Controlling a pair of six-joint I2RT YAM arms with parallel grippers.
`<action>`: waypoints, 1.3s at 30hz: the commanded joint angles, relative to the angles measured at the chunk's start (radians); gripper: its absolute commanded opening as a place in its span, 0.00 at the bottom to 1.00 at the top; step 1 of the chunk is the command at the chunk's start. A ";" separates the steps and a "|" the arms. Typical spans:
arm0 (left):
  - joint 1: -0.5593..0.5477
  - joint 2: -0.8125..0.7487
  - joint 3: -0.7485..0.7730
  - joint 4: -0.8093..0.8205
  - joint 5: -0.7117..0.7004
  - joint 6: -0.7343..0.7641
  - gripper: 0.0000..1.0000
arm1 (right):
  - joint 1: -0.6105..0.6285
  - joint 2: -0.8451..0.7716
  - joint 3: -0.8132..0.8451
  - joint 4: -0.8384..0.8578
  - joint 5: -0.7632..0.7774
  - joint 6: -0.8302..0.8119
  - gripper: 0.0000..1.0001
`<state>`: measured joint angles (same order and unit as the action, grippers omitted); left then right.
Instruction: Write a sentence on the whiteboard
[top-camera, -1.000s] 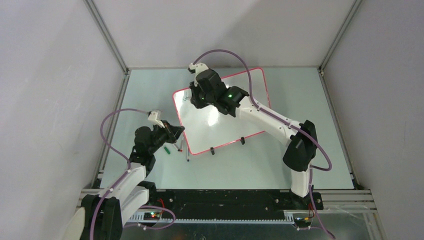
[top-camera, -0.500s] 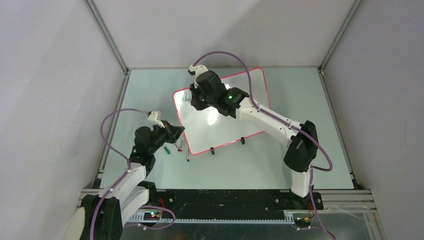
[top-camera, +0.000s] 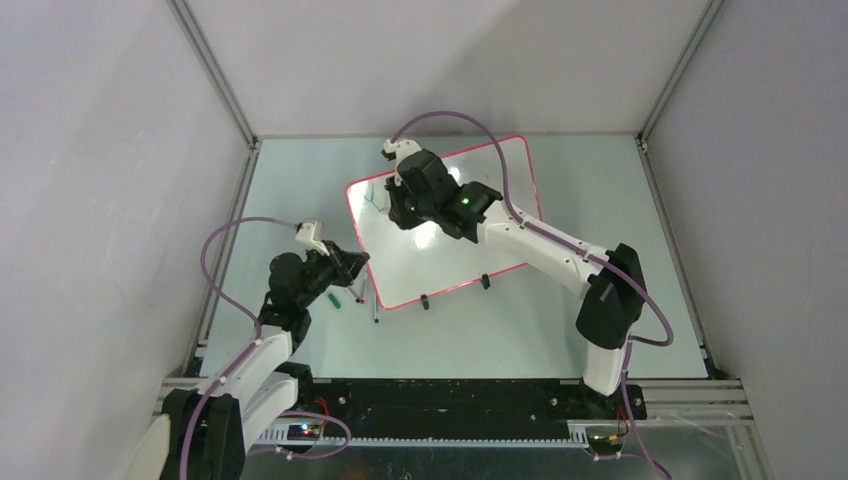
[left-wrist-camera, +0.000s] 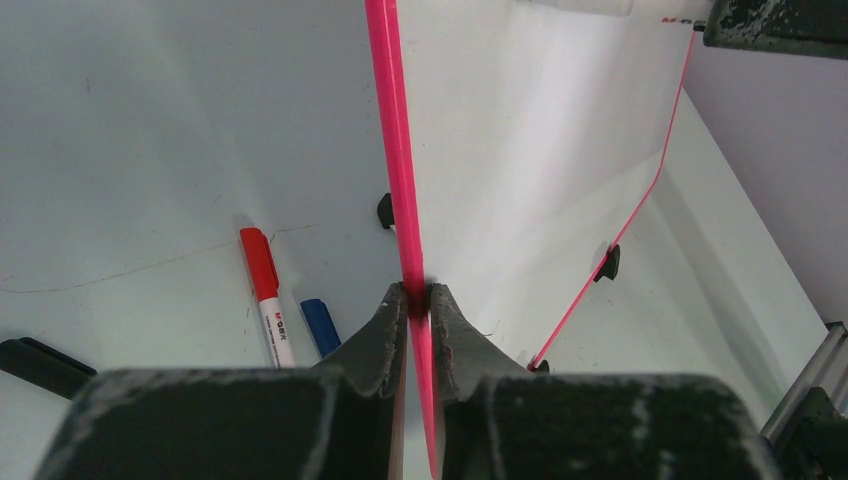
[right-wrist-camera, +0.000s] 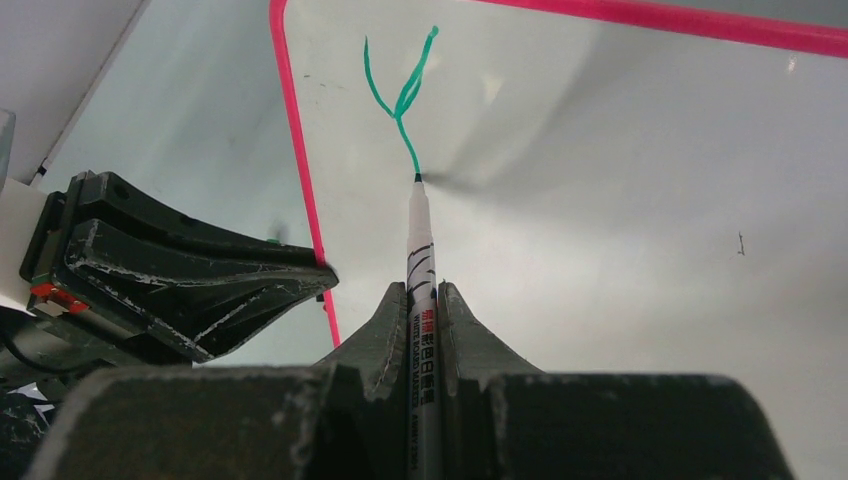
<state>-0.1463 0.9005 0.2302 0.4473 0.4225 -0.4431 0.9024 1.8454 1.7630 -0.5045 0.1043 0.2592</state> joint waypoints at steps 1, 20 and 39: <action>0.000 -0.005 0.028 0.009 0.023 0.033 0.00 | 0.005 -0.047 -0.018 -0.001 0.014 0.003 0.00; 0.010 -0.150 0.036 -0.087 -0.112 -0.005 0.74 | -0.105 -0.332 -0.242 0.167 -0.156 0.025 0.00; 0.138 0.022 0.074 0.253 -0.021 -0.135 0.94 | -0.187 -0.432 -0.301 0.248 -0.263 0.010 0.00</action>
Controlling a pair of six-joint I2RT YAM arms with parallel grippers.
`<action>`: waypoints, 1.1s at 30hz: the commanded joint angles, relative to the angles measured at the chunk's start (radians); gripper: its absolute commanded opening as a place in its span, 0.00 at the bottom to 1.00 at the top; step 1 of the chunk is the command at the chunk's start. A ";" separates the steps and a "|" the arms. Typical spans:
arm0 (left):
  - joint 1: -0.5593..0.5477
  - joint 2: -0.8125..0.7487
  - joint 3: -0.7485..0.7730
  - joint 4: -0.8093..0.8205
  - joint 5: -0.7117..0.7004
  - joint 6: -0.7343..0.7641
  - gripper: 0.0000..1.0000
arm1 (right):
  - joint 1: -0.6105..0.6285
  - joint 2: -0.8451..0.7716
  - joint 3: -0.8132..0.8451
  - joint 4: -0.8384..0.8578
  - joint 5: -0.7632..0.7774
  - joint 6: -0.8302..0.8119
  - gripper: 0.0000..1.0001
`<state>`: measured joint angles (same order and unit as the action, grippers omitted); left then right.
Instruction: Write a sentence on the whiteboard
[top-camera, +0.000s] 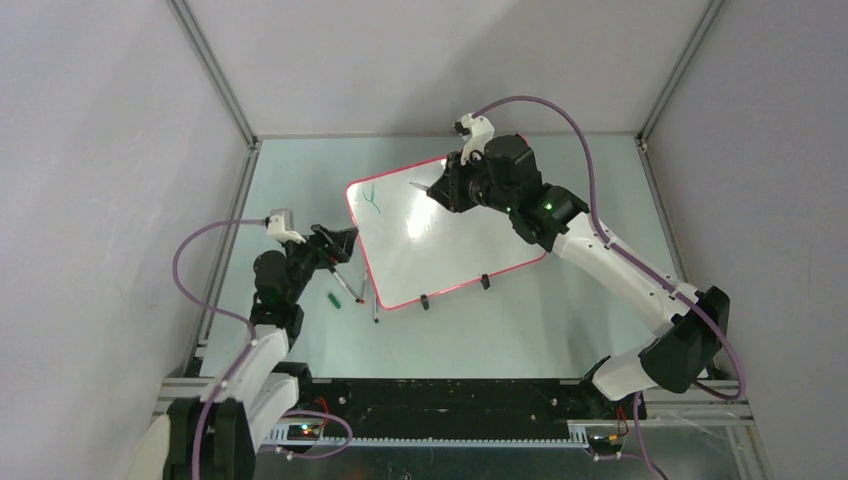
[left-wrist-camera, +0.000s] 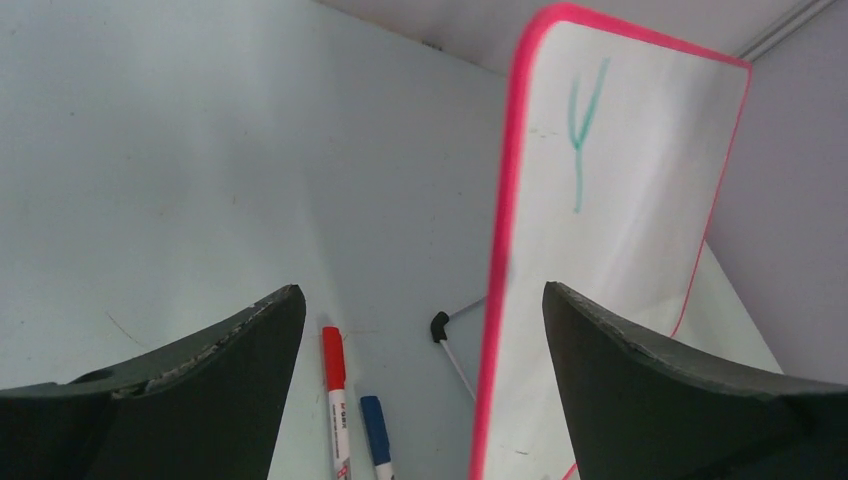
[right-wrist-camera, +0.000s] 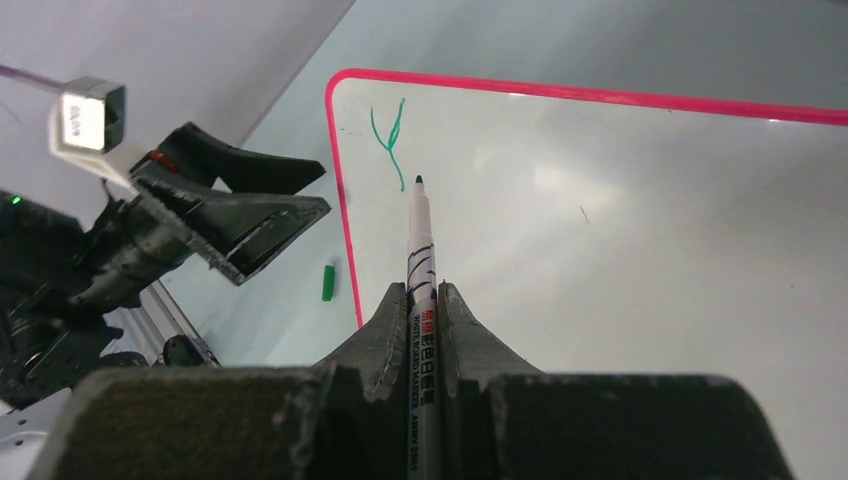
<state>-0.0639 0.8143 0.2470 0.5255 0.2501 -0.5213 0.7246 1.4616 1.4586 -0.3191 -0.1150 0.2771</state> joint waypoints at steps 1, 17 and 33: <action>0.088 0.129 0.061 0.197 0.172 -0.067 0.92 | -0.012 -0.050 0.003 0.064 -0.047 -0.010 0.00; 0.120 0.394 0.152 0.457 0.517 -0.074 0.68 | 0.032 0.067 0.108 -0.003 0.023 -0.113 0.00; 0.132 0.589 0.194 0.671 0.650 -0.244 0.19 | 0.101 0.157 0.169 -0.059 0.115 -0.154 0.00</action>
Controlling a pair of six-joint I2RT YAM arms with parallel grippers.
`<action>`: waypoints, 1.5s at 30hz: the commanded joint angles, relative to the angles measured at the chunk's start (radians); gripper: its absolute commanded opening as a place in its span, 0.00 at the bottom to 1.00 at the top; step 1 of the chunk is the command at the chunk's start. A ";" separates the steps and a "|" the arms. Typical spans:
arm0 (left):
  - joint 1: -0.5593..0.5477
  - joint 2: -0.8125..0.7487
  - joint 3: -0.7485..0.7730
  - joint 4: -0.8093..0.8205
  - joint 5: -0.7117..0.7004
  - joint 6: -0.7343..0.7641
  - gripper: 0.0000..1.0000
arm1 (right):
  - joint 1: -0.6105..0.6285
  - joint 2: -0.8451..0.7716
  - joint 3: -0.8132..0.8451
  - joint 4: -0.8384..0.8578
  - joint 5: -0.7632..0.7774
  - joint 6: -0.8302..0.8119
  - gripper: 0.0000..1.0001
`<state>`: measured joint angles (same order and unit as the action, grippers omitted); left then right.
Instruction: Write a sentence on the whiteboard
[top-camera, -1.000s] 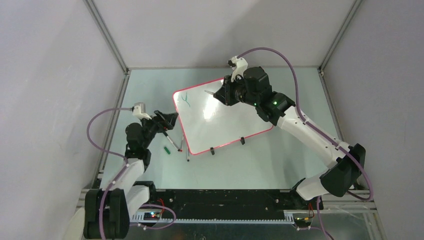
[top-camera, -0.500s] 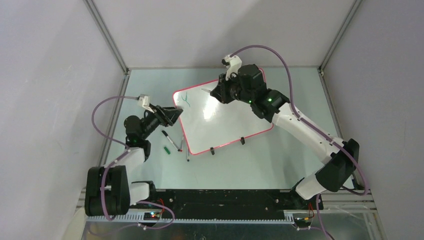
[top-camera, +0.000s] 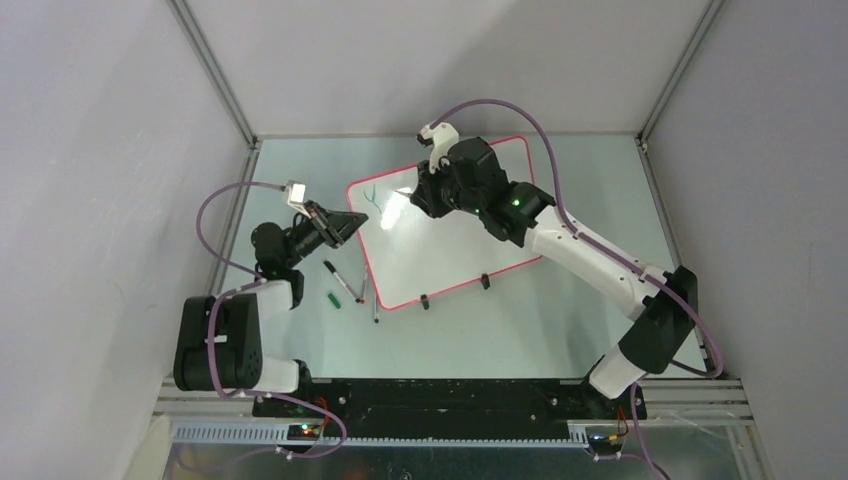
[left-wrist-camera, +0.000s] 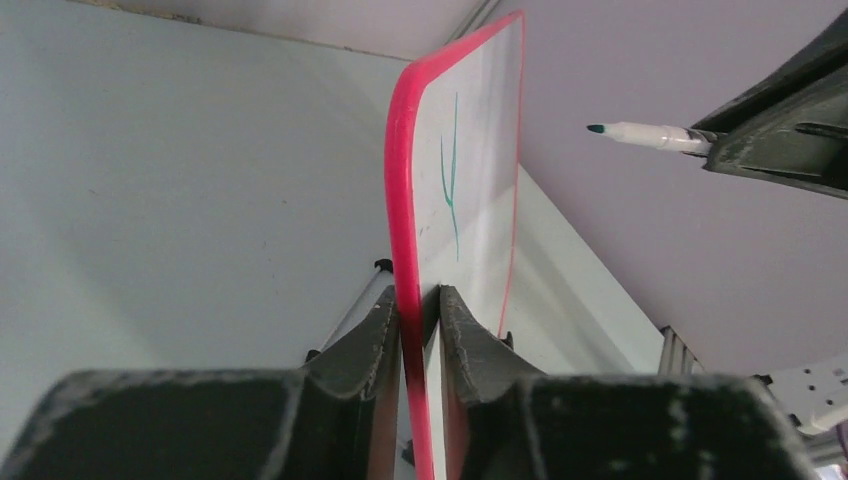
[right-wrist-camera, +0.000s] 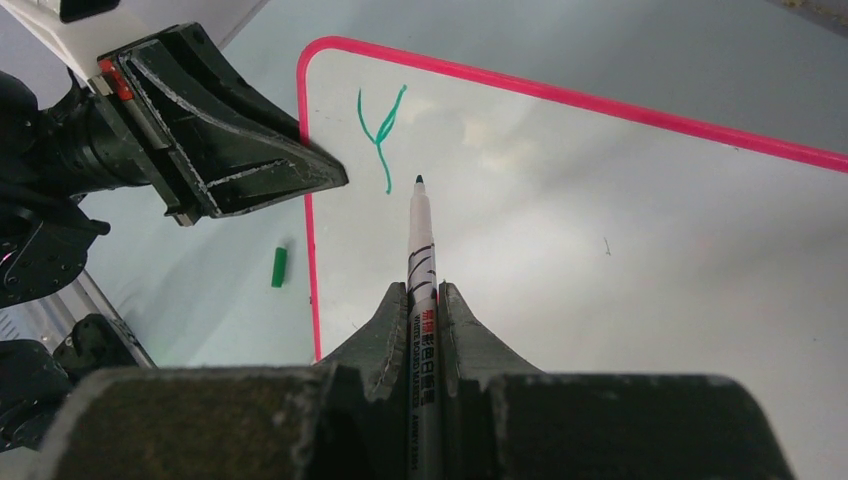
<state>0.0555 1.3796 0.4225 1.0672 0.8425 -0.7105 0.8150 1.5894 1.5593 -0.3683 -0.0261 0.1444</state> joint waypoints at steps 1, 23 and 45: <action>0.015 0.035 0.014 0.147 0.053 -0.063 0.17 | 0.013 0.035 0.080 -0.017 0.041 -0.025 0.00; 0.088 0.241 0.004 0.448 0.123 -0.250 0.04 | 0.063 0.083 0.118 -0.026 0.081 -0.039 0.00; 0.068 0.062 0.033 -0.197 -0.025 0.176 0.00 | 0.069 0.081 0.111 -0.001 0.094 -0.029 0.00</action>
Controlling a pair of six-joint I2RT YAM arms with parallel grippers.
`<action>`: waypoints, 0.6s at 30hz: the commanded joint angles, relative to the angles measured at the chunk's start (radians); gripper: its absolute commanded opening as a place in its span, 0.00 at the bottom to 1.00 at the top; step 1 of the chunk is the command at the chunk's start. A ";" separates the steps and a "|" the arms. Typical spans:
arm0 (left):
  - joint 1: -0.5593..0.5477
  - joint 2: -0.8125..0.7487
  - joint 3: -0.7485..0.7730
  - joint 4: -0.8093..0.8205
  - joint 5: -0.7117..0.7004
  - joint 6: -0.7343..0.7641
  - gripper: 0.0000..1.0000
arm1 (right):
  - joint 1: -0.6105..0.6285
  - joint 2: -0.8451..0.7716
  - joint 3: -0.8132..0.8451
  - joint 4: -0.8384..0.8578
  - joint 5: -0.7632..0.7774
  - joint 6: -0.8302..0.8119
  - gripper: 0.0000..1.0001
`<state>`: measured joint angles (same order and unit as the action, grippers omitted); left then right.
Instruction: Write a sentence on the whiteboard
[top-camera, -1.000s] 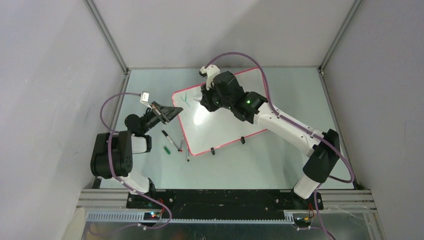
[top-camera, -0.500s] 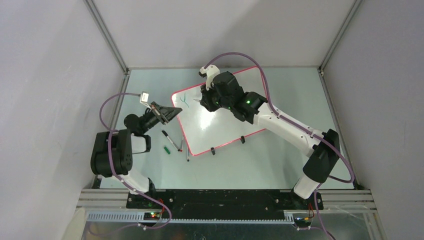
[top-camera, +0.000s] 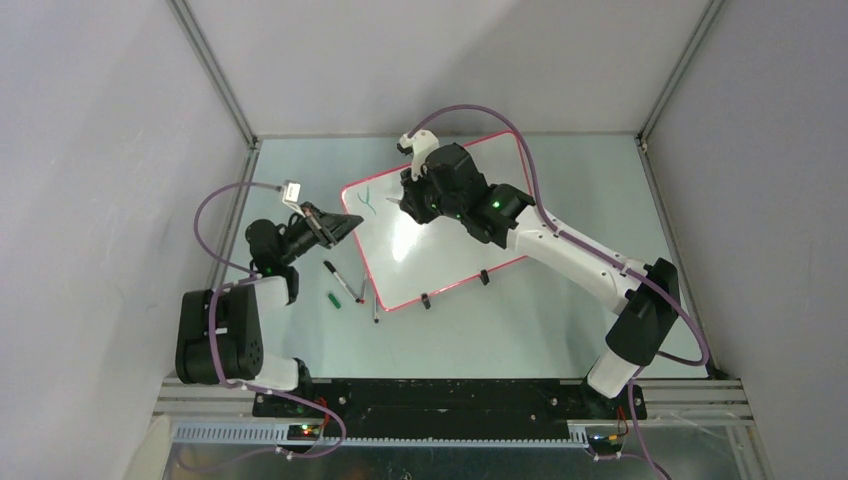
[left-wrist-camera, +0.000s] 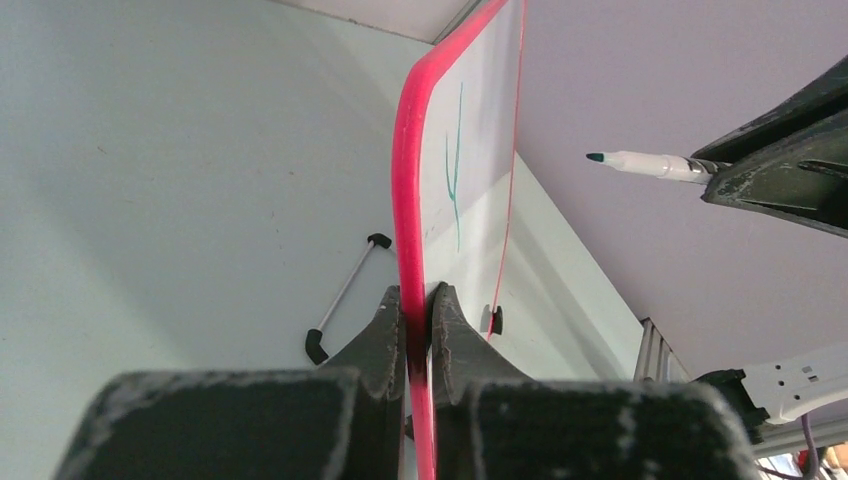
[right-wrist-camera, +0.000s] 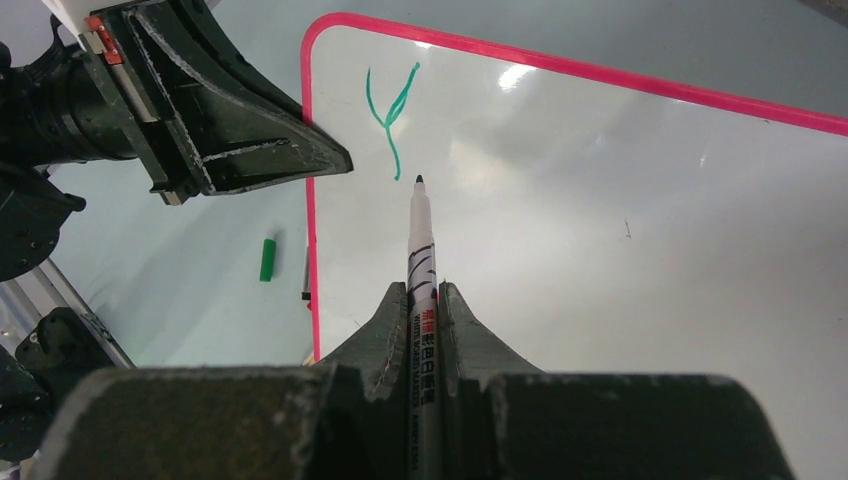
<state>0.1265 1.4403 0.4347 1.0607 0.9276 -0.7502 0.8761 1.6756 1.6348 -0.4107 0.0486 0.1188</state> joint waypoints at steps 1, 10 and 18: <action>-0.011 0.001 0.034 -0.211 -0.113 0.228 0.00 | 0.009 -0.005 0.037 0.042 0.019 -0.003 0.00; -0.050 0.019 0.048 -0.280 -0.136 0.295 0.00 | 0.009 0.009 0.044 0.042 0.021 -0.005 0.00; -0.061 0.023 0.049 -0.284 -0.155 0.300 0.00 | 0.012 0.040 0.086 0.024 0.045 -0.008 0.00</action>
<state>0.0883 1.4265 0.5014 0.9024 0.8932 -0.6537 0.8814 1.6981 1.6527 -0.4068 0.0528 0.1188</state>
